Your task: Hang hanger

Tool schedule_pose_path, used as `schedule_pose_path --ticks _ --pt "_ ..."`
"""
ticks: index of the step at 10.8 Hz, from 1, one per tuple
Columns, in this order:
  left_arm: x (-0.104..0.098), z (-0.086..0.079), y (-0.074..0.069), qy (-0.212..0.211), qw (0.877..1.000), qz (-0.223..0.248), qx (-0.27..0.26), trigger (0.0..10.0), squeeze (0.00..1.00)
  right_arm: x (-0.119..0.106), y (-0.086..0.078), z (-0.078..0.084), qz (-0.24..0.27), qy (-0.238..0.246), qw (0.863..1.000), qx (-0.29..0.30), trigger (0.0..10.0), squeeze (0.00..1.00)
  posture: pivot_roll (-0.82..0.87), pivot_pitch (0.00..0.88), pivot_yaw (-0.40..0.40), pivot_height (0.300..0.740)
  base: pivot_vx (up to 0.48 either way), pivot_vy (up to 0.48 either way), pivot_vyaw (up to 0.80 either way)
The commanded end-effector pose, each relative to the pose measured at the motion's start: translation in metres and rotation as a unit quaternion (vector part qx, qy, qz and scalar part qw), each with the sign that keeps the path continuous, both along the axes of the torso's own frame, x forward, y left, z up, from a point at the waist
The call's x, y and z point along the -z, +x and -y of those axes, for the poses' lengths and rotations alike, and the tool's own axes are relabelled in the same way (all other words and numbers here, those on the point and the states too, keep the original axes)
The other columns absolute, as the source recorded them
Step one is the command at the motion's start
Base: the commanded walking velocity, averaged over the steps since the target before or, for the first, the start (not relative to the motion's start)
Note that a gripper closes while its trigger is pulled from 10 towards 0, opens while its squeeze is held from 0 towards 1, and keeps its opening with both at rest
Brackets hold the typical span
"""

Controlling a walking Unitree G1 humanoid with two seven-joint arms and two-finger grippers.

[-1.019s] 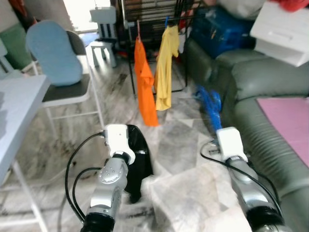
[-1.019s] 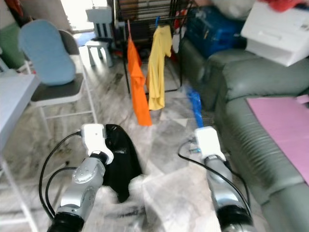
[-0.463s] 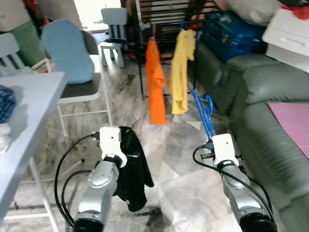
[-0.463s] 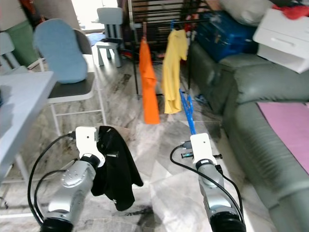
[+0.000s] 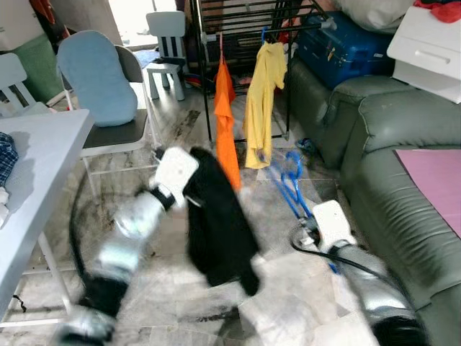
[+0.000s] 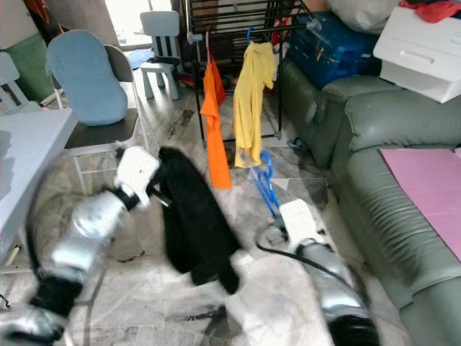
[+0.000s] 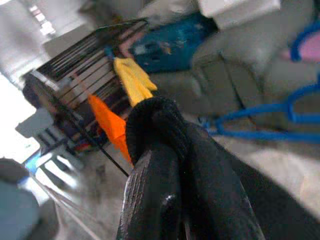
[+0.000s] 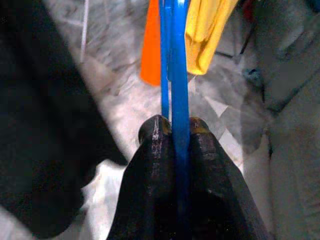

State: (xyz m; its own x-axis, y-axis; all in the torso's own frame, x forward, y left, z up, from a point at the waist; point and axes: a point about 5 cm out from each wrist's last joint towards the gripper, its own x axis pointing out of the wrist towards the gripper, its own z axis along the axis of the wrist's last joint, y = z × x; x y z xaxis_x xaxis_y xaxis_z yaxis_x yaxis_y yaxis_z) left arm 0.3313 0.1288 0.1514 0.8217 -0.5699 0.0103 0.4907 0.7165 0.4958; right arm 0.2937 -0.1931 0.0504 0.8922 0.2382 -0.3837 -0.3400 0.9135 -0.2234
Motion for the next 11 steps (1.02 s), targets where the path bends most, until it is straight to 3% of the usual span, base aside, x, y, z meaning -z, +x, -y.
schedule_pose_path --ticks 1,2,5,7,8,10,11 --pt "0.010 0.006 -0.001 0.088 0.995 0.000 0.053 10.0 0.00 -0.015 0.002 -0.001 0.012 -0.012 0.998 -0.056 10.0 0.00 -0.12 0.000 0.100 0.740 0.000 0.000 0.00" --pt "0.023 0.005 0.000 0.162 0.983 -0.013 0.089 10.0 0.00 -0.027 0.002 0.015 0.012 -0.047 0.994 -0.096 10.0 0.00 -0.13 0.000 0.106 0.740 0.000 0.000 0.00" --pt "0.022 0.004 0.011 0.221 0.969 -0.005 0.107 10.0 0.00 -0.043 0.001 0.029 0.014 -0.054 0.991 -0.124 10.0 0.00 -0.15 0.000 0.120 0.740 0.000 0.000 0.00" --pt "0.017 0.007 0.022 0.274 0.956 0.038 0.101 10.0 0.00 -0.044 -0.008 0.022 0.000 -0.032 0.986 -0.164 10.0 0.00 -0.15 0.000 0.121 0.740 0.000 0.000 0.00" --pt "0.022 0.010 0.021 0.333 0.933 0.069 0.121 10.0 0.00 -0.045 -0.014 0.016 -0.009 -0.028 0.978 -0.204 10.0 0.00 -0.15 0.000 0.120 0.740 0.000 0.000 0.00" --pt "0.029 0.008 0.020 0.393 0.903 0.068 0.162 10.0 0.00 -0.054 -0.011 0.023 -0.008 -0.042 0.976 -0.215 10.0 0.00 -0.15 0.000 0.120 0.740 0.000 0.000 0.00" --pt "0.032 0.002 0.018 0.426 0.881 0.060 0.197 10.0 0.00 -0.061 -0.009 0.028 -0.004 -0.050 0.976 -0.213 10.0 0.00 -0.15 0.000 0.125 0.740 0.000 0.000 0.00"
